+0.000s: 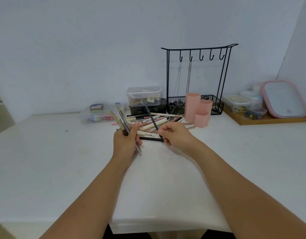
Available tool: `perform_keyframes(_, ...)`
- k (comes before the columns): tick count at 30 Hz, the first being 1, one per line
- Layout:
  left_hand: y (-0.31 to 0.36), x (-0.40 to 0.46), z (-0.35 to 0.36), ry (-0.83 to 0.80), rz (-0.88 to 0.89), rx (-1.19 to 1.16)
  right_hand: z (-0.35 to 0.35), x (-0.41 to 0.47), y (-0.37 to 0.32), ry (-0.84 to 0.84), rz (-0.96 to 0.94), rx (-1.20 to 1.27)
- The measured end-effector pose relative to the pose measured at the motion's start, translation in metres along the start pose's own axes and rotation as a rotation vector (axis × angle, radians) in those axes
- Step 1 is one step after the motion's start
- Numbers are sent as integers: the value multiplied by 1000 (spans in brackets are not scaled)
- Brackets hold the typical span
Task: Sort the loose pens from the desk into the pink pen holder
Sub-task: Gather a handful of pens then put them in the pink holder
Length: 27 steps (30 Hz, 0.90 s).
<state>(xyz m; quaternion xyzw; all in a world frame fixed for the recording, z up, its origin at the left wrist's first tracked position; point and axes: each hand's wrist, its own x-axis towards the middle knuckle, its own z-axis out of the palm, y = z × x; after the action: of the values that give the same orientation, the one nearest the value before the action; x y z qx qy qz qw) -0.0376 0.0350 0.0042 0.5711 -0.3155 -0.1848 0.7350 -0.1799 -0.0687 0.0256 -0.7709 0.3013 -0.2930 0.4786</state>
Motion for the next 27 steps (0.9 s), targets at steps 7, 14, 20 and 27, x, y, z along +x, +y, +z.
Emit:
perform_keyframes(7,-4,4,-3,-45,8,43,27,-6,-1,-106,-130,152)
perform_keyframes(14,-4,1,-3,-97,19,8,42,-9,5,-154,-180,131)
perform_keyframes(20,-7,4,-2,-117,0,7,48,-11,5,-149,-208,-17)
perform_keyframes(27,-6,5,-2,-11,16,-26,28,-2,8,145,-265,-345)
